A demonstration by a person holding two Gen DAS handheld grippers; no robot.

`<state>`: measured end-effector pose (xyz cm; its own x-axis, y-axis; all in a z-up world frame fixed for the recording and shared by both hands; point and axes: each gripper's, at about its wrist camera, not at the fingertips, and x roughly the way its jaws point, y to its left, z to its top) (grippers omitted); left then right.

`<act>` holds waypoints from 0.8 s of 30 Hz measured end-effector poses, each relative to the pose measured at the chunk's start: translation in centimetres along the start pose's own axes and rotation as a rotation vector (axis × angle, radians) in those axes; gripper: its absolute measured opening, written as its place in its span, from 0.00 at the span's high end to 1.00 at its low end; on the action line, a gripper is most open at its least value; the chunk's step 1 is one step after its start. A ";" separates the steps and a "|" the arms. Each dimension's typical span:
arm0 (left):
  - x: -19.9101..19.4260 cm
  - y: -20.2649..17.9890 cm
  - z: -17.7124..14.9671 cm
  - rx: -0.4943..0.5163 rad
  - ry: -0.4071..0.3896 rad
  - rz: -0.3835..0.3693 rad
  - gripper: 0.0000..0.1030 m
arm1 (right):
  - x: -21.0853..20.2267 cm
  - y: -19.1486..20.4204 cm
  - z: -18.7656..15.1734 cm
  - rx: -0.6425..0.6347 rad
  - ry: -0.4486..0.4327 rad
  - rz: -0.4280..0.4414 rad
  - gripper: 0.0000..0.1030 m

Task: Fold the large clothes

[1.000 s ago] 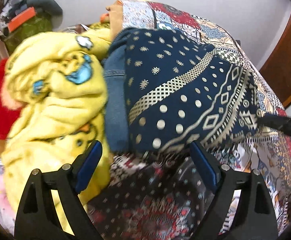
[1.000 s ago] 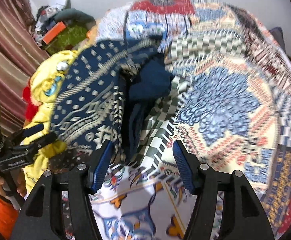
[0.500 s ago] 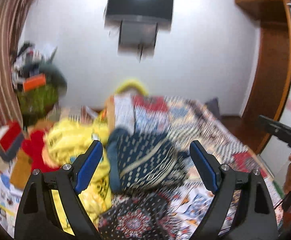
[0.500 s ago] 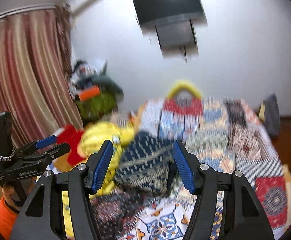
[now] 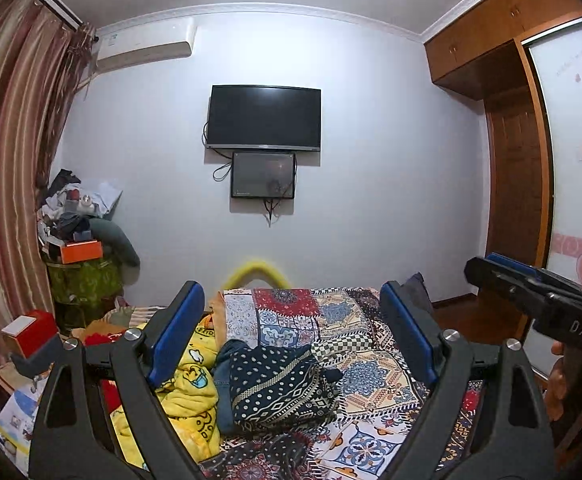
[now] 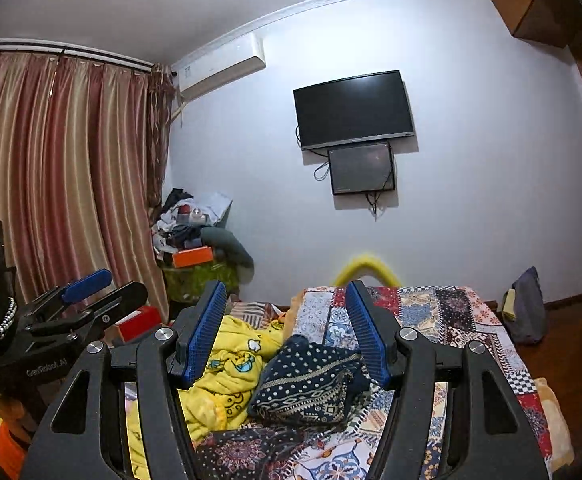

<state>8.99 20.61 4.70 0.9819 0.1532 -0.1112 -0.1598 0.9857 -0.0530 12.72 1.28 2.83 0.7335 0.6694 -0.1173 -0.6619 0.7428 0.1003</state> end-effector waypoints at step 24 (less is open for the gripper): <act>0.0 -1.4 -1.8 0.021 0.009 0.029 0.01 | -0.3 -0.6 -1.2 0.000 0.020 -0.129 0.00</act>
<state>9.07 19.14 3.02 0.9760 0.1808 -0.1216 -0.1856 0.9822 -0.0288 12.70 0.60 1.65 0.8092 0.5684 -0.1489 -0.5625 0.8226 0.0832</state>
